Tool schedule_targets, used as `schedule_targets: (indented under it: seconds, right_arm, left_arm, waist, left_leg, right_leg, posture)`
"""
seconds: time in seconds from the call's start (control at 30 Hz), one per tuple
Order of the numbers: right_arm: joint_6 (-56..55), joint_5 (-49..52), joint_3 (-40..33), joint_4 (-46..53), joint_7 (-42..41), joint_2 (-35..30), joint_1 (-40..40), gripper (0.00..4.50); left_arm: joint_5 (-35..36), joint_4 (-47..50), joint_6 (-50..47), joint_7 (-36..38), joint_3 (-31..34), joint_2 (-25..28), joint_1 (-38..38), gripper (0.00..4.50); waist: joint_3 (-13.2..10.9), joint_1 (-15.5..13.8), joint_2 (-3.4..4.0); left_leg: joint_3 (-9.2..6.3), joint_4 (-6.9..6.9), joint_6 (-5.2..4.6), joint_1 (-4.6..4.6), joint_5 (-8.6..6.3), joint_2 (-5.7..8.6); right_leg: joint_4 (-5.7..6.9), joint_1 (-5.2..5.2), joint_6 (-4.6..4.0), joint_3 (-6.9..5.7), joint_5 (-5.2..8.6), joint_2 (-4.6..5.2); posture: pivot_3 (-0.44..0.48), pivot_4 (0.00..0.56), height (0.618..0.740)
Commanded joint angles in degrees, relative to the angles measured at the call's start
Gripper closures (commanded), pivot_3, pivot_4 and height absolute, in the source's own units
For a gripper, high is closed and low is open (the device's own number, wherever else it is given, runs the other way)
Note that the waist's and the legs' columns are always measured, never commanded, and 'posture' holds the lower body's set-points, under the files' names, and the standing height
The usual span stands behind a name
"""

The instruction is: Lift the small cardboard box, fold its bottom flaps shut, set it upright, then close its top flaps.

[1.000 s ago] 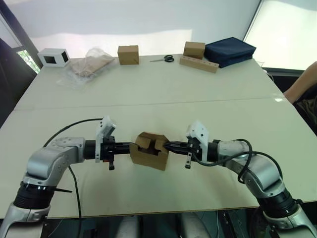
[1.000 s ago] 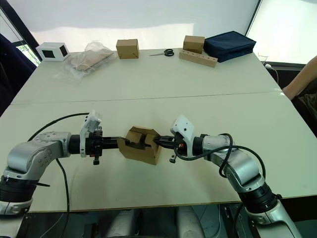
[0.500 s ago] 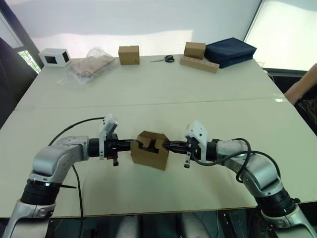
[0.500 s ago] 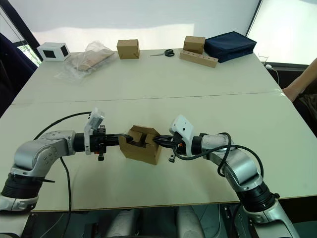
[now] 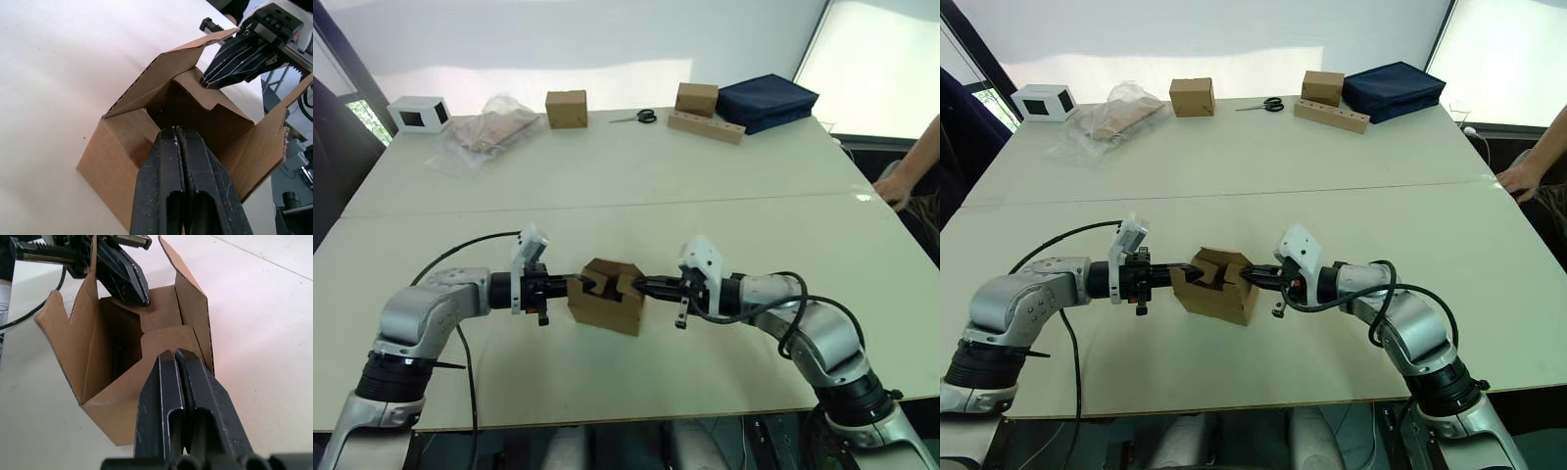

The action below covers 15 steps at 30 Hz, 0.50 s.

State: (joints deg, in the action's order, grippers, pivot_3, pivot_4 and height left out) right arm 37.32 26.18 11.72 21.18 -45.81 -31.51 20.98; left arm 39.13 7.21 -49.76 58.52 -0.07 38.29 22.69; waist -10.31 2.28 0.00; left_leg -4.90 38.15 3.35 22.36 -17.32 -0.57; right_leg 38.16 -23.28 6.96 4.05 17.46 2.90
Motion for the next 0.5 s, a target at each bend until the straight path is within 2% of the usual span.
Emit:
schedule_targets:
  seconds: [0.03,0.5]
  right_arm:
    - [0.4,1.2,-1.6,2.0,-0.1,0.2,0.5,4.5]
    - [1.1,2.2,-2.0,3.4,-0.5,-0.1,-0.2,4.5]
  left_arm:
    - [-1.3,-1.7,0.6,-0.5,0.2,0.4,0.7,4.46]
    - [0.8,-6.0,0.7,4.1,2.5,3.0,6.6,4.46]
  waist:
    - [0.0,0.0,0.0]
    - [0.0,0.2,-0.01]
  left_leg:
    - [0.0,0.0,0.0,0.0,0.0,0.0]
    - [0.01,-0.03,0.02,0.03,0.01,0.0]
  right_leg:
    - [0.0,0.0,0.0,0.0,0.0,0.0]
    - [-0.05,-0.03,0.0,0.0,0.0,-0.01]
  posture:
    - [0.0,0.15,0.74]
    - [0.0,0.15,0.74]
